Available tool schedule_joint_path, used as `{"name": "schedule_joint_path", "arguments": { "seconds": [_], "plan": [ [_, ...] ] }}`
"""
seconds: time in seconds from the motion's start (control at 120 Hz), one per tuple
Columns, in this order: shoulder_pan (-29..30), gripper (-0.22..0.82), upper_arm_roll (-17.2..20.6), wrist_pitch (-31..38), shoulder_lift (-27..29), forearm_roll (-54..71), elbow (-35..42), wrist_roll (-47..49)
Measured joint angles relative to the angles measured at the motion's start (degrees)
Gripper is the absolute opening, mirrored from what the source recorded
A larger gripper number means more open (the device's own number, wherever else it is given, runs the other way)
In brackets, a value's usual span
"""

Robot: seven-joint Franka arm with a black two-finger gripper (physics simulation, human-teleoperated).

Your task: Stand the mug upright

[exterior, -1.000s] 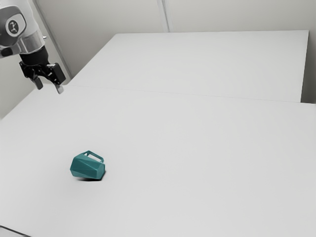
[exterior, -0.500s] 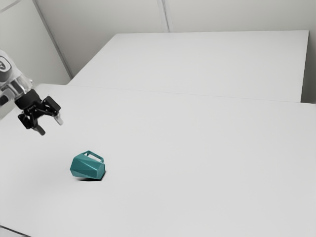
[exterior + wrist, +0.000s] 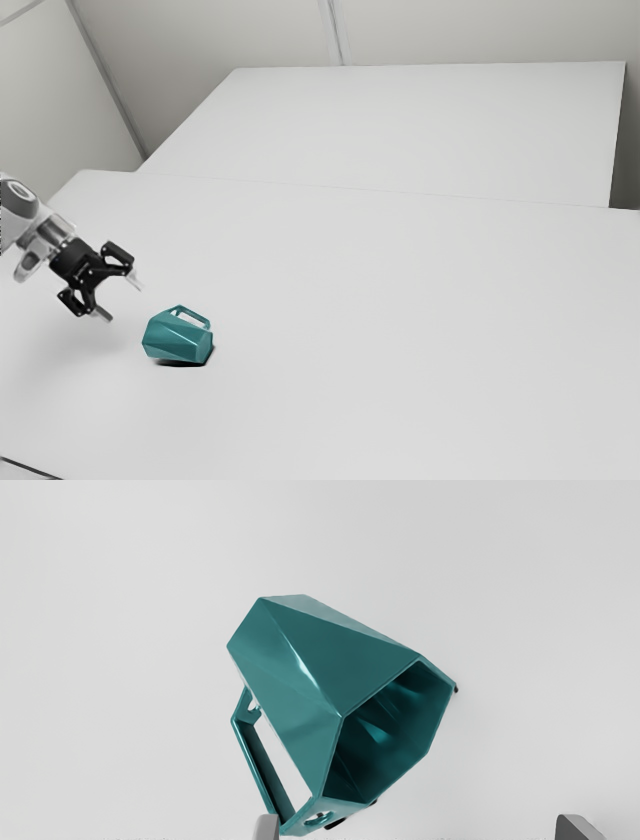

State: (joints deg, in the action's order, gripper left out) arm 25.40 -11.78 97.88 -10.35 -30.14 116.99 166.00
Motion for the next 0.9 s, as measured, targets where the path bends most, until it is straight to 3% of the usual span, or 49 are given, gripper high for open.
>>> {"name": "schedule_joint_path", "arguments": {
  "seconds": [0.258, 0.9],
  "plan": [
    [-0.17, 0.60, 0.82, 4.17, -2.39, -4.84, 0.58, 0.00],
    [-0.15, 0.60, 3.65, 3.75, -1.90, -13.26, 7.48, 0.00]
  ]
}}
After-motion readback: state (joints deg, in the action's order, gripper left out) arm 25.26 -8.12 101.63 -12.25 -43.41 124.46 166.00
